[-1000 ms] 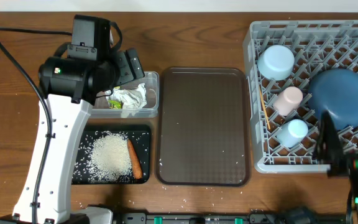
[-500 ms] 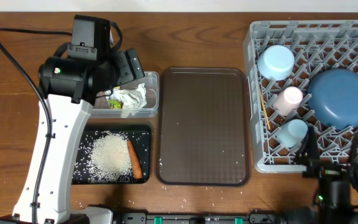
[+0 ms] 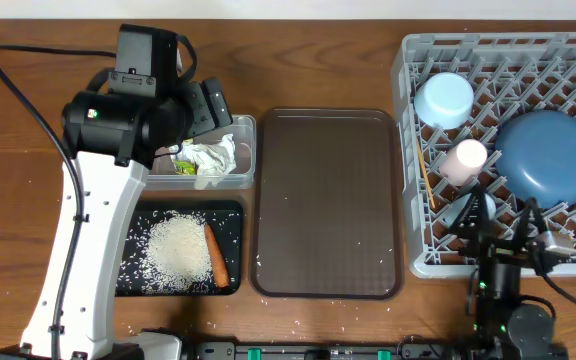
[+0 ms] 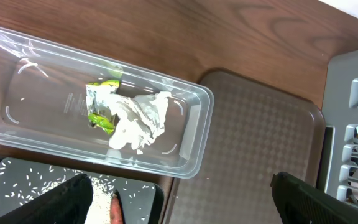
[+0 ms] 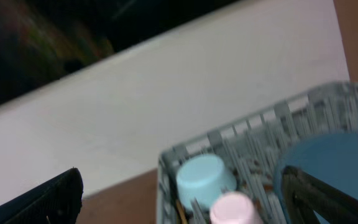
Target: Sort waste into correct bins and load items into the dishwasher rack
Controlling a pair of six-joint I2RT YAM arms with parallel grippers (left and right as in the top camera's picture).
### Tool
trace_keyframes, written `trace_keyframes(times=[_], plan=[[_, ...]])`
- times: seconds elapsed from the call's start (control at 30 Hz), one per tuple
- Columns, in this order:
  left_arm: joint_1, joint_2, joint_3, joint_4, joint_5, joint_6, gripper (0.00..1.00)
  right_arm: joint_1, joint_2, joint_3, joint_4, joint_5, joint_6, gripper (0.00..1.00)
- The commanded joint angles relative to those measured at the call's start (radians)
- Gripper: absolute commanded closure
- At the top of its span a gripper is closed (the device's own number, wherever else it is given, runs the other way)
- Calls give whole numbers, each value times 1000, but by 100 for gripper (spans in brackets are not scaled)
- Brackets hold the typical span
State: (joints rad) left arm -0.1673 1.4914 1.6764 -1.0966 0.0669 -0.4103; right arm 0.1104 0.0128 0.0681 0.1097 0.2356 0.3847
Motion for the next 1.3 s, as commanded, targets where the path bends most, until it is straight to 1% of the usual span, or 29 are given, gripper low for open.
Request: trace_keyframes(times=[0.0,0.1,0.2,0.3,0.57,0.73,0.8,1.03,1.27], plan=[[3,2,4,-3,-19,10,6,-13,-7,-41,-24,-8,18,1],[3,2,4,-3,-19,10,6,-13,-8,-63,-86,-7,15,1],[3,2,4,-3,-19,10,6,-13,-8,-63,-166,-10,-34,1],[3,2,4,-3,-19,10,6,-13,-8,-63,-164,-24,-113,1],[3,2,4,-3,-19,10,6,-13,-8,-63,-160,-17,-129,1],[3,2,4,-3,-19,10,6,-13,-8,-63,-165,-42,-328,1],[3,2,4,-3,-19,10,6,-13,-8,-63,-165,-42,-370,1],[3,2,4,-3,-19,10,6,-14,-8,-63,-166,-58,-376,1],[3,2,4,-3,-19,10,6,-54,-8,-63,-181,-196,-401,1]])
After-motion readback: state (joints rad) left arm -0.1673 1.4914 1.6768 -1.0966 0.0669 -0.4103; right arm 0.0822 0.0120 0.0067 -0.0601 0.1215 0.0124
